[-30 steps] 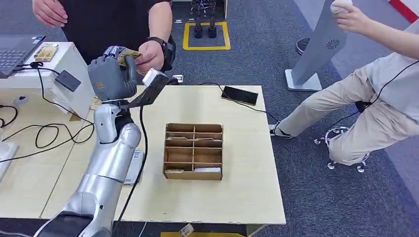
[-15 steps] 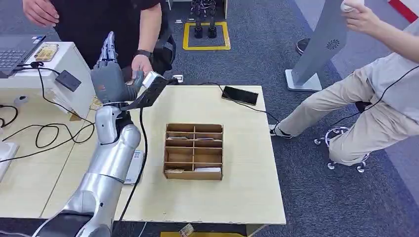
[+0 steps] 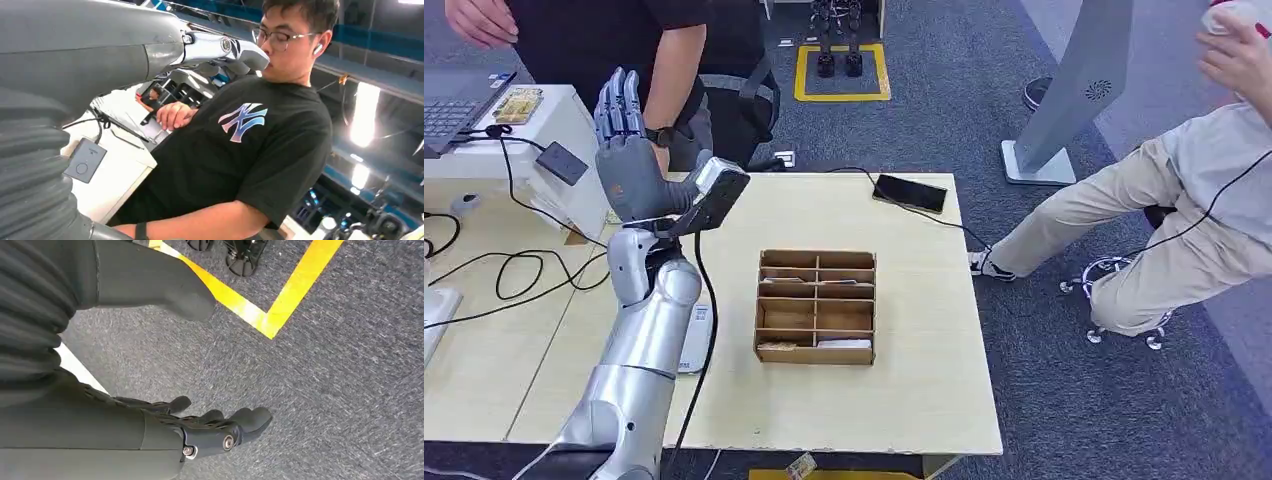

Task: Pass the card to the sensor for recognition and then transmit it.

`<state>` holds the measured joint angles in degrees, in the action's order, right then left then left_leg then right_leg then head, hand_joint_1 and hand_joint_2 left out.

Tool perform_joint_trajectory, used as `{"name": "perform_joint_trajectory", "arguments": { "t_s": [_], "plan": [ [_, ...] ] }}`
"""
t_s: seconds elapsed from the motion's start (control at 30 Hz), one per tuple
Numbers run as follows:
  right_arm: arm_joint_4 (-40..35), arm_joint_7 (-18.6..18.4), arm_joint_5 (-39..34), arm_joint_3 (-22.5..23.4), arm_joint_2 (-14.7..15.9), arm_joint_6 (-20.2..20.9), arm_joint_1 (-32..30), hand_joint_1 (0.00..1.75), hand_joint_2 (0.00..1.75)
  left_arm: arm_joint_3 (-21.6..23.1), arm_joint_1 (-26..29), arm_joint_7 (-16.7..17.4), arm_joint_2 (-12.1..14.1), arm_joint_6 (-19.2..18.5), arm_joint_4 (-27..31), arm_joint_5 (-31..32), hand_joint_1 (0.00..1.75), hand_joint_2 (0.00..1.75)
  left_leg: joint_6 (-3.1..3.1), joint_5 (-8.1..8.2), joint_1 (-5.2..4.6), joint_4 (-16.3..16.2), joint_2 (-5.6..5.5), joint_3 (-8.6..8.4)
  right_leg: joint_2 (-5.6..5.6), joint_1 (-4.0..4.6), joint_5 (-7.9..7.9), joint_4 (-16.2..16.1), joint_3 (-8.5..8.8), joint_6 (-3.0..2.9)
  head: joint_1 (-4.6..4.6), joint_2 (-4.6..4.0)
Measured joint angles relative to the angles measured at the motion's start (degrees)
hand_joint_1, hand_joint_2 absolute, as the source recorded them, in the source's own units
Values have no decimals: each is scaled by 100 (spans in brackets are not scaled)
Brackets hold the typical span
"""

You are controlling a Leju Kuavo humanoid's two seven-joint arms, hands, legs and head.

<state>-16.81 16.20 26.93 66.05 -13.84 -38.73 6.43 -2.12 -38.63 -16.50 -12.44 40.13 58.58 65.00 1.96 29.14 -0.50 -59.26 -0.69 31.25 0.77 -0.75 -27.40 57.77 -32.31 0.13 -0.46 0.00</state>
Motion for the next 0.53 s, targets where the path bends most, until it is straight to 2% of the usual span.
{"name": "perform_joint_trajectory", "arguments": {
  "t_s": [0.1,0.33,0.4,0.53],
  "plan": [
    [0,-4,-13,0,2,-11,2,0,175,-96,87,-60,-39,0,146,-79,0,175,0,0,0,0,1,0,1,0,0,0,0,0,0,0],
    [0,22,-140,0,4,-28,4,0,175,-102,694,-692,-133,0,950,-1017,0,175,0,1,0,0,2,0,1,0,0,-1,0,0,0,0],
    [-9,-20,-140,11,4,-44,-4,0,175,-98,939,-910,-177,0,1238,-1544,0,175,0,2,0,0,5,-1,3,0,-1,-1,-1,0,2,0],
    [-63,-63,116,164,2,-77,-23,0,175,-92,1517,-1637,-249,0,1786,-2871,0,175,1,2,0,0,3,0,3,0,-3,-2,-2,2,2,0]
  ]
}}
